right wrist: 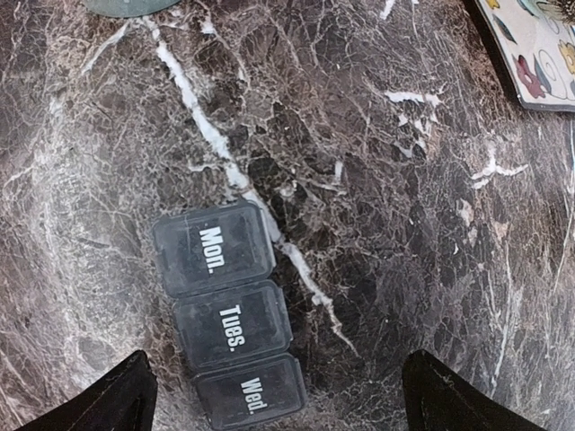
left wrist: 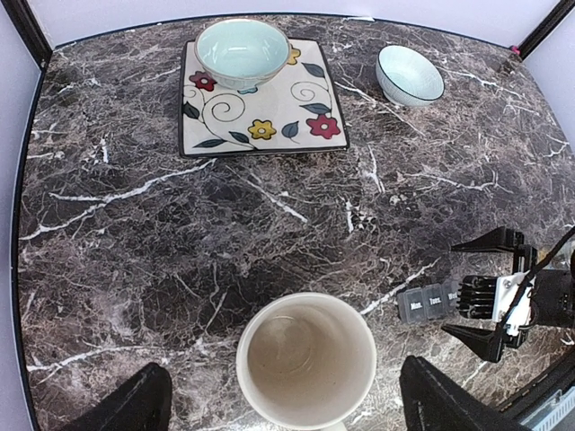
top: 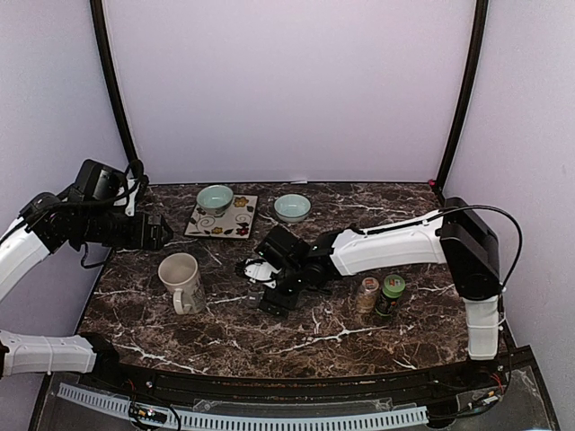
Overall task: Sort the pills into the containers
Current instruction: Pick up the pill container from the center of the board.
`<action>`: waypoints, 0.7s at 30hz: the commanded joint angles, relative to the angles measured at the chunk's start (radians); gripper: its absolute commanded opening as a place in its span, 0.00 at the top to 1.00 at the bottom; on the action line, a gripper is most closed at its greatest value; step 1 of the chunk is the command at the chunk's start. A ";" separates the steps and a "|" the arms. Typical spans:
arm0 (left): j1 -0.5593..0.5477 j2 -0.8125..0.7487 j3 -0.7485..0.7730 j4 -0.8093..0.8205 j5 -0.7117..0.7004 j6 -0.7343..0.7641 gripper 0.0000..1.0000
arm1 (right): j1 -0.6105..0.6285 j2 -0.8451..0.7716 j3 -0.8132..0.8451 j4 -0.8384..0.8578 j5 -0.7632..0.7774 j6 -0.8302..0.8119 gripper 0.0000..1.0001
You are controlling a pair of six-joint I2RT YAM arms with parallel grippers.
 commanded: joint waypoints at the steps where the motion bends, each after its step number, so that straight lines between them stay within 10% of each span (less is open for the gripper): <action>1: -0.007 -0.001 0.026 -0.009 0.002 0.015 0.09 | -0.013 0.018 0.027 0.004 -0.019 -0.021 0.04; 21: -0.007 0.020 0.033 0.022 0.034 0.051 0.09 | -0.054 0.078 0.082 -0.016 -0.083 -0.076 0.07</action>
